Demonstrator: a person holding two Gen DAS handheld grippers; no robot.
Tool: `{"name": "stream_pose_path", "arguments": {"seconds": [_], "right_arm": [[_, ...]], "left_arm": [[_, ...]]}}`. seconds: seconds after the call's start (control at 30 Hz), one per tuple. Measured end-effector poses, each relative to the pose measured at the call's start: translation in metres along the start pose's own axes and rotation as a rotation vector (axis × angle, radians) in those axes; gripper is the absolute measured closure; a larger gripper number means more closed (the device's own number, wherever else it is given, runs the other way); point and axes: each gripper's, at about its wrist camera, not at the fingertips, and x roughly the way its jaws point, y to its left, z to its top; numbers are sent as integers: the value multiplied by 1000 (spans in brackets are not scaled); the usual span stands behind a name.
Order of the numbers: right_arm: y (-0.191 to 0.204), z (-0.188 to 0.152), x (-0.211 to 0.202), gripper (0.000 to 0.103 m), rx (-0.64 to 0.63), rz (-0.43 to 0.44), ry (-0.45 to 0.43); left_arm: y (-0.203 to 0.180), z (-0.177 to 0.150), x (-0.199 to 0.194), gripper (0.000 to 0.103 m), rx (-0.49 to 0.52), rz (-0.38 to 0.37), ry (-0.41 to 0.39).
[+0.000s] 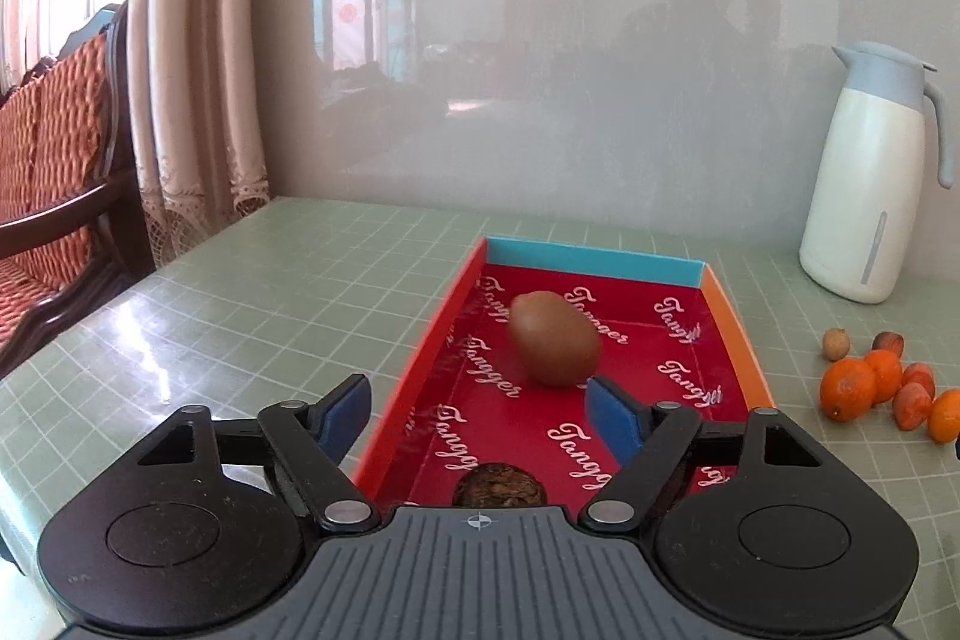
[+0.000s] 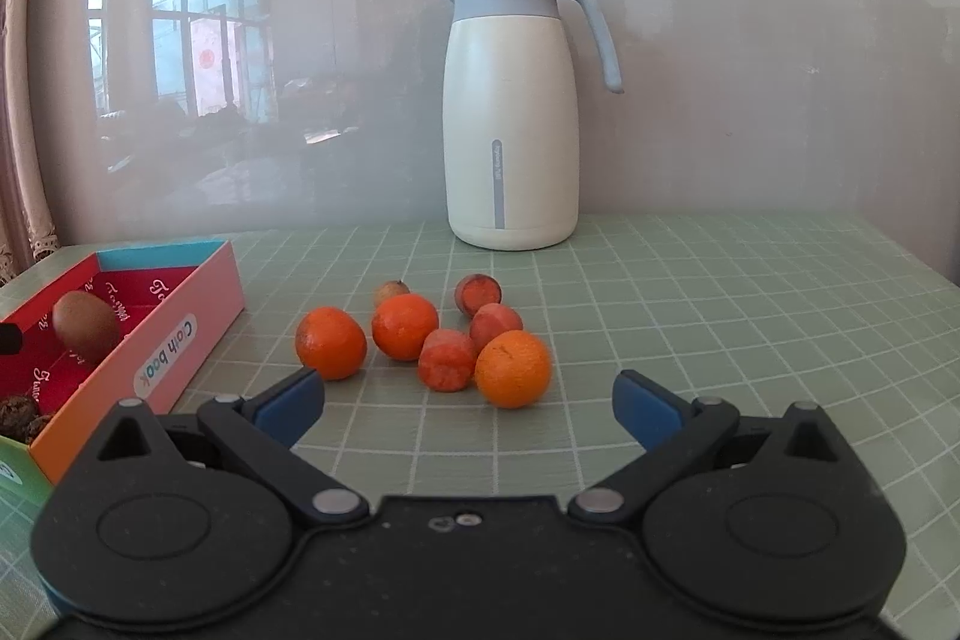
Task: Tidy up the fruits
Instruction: 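Carry the kiwi with the left tool into the red box and release, then grasp a tangerine with the right tool while the left tool withdraws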
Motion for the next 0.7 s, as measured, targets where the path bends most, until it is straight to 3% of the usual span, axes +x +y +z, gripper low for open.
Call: {"name": "stream_pose_path", "arguments": {"seconds": [0.17,0.37,0.7], "right_arm": [[2,0,1,0,2,5,0],[5,0,2,0,-1,9,4],[12,-1,3,0,-14,12,12]], "left_arm": [[18,3,-20,14,-39,22,-38],[39,-5,-35,13,-82,40,-30],[46,-21,-51,5,-56,64,-49]]}}
